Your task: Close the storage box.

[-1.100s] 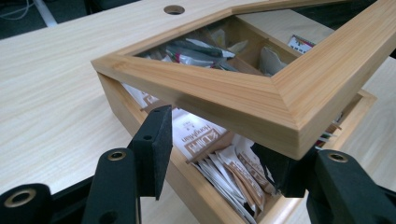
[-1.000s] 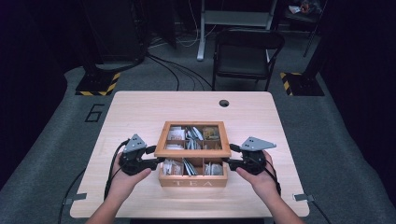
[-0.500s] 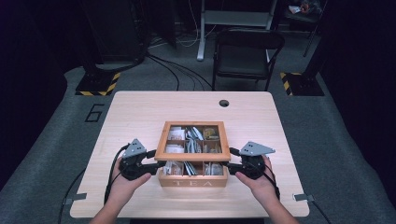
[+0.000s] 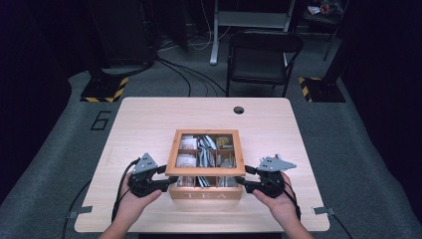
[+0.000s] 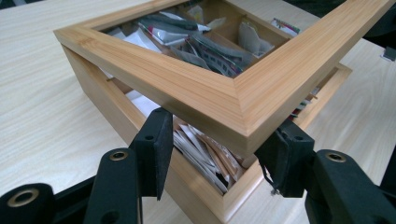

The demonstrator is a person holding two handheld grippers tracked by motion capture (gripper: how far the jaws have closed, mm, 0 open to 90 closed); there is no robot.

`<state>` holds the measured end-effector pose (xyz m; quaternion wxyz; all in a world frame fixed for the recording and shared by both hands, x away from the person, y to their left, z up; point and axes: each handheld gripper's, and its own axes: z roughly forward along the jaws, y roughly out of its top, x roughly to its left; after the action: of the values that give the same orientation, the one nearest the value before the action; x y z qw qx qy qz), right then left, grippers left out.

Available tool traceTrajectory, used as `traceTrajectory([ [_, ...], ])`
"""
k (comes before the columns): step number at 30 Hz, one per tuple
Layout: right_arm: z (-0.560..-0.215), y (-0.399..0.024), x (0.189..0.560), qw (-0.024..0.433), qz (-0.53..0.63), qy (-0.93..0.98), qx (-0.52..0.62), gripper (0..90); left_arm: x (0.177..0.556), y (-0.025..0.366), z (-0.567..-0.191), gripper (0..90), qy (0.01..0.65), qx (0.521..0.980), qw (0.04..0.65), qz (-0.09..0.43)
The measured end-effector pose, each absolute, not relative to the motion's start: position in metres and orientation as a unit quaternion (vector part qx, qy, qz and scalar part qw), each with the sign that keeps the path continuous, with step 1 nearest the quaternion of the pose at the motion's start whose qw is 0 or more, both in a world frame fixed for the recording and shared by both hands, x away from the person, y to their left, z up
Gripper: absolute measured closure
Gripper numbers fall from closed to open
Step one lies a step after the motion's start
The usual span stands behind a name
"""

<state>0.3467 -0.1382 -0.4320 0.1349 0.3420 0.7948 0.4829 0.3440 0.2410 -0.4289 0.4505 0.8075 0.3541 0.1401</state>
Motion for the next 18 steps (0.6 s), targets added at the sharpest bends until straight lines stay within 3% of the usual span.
traceTrajectory([
  [18, -0.445, -0.134, 0.334, 0.126, 0.458, 0.805, 0.354, 45.9, 0.333, 0.241, -0.446, 47.5, 0.361, 0.812, 0.443, 0.122],
])
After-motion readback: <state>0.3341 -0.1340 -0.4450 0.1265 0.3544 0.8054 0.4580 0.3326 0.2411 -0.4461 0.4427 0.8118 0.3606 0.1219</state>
